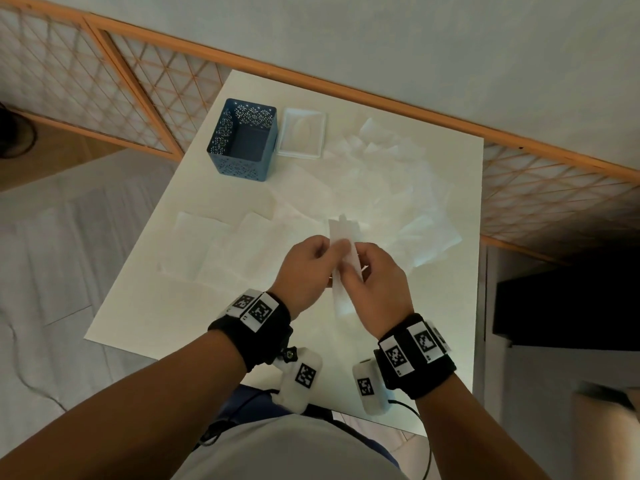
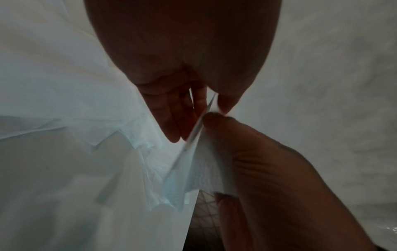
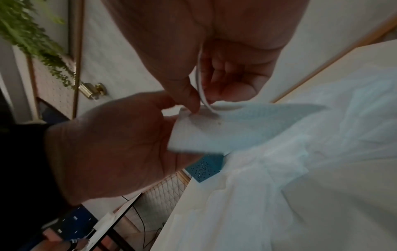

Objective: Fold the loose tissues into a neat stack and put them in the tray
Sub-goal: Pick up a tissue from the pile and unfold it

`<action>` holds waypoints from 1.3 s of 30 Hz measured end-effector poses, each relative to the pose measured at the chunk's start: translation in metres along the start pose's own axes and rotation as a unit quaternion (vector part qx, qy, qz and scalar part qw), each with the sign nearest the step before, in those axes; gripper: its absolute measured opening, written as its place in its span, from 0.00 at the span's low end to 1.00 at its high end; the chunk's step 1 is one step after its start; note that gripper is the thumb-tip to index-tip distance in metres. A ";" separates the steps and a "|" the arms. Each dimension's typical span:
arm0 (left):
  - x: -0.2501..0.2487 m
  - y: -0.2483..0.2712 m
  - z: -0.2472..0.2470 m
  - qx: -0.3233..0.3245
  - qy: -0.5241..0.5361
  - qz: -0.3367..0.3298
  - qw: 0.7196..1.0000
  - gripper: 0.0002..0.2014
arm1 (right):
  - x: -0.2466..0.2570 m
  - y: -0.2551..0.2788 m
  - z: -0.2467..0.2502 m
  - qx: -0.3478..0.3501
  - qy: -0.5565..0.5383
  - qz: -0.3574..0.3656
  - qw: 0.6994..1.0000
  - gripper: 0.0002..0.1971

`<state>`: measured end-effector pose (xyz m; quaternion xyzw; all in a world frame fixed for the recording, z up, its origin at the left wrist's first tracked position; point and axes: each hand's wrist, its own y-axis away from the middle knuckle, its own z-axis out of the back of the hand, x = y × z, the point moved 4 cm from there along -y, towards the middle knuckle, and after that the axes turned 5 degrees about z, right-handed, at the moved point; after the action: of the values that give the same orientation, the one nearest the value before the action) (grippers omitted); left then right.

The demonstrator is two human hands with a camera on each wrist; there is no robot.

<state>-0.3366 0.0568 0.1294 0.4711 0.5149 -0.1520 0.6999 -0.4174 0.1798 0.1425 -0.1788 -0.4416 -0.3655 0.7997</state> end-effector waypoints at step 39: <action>0.102 -0.030 0.018 0.025 -0.177 0.142 0.973 0.08 | -0.192 0.084 -0.020 -0.019 -0.064 -0.429 0.901 0.07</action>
<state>-0.3036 0.0546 0.0266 0.5225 0.3061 -0.1448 0.7826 -0.4098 0.3055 -0.0265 -0.0101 -0.5189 -0.6694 0.5316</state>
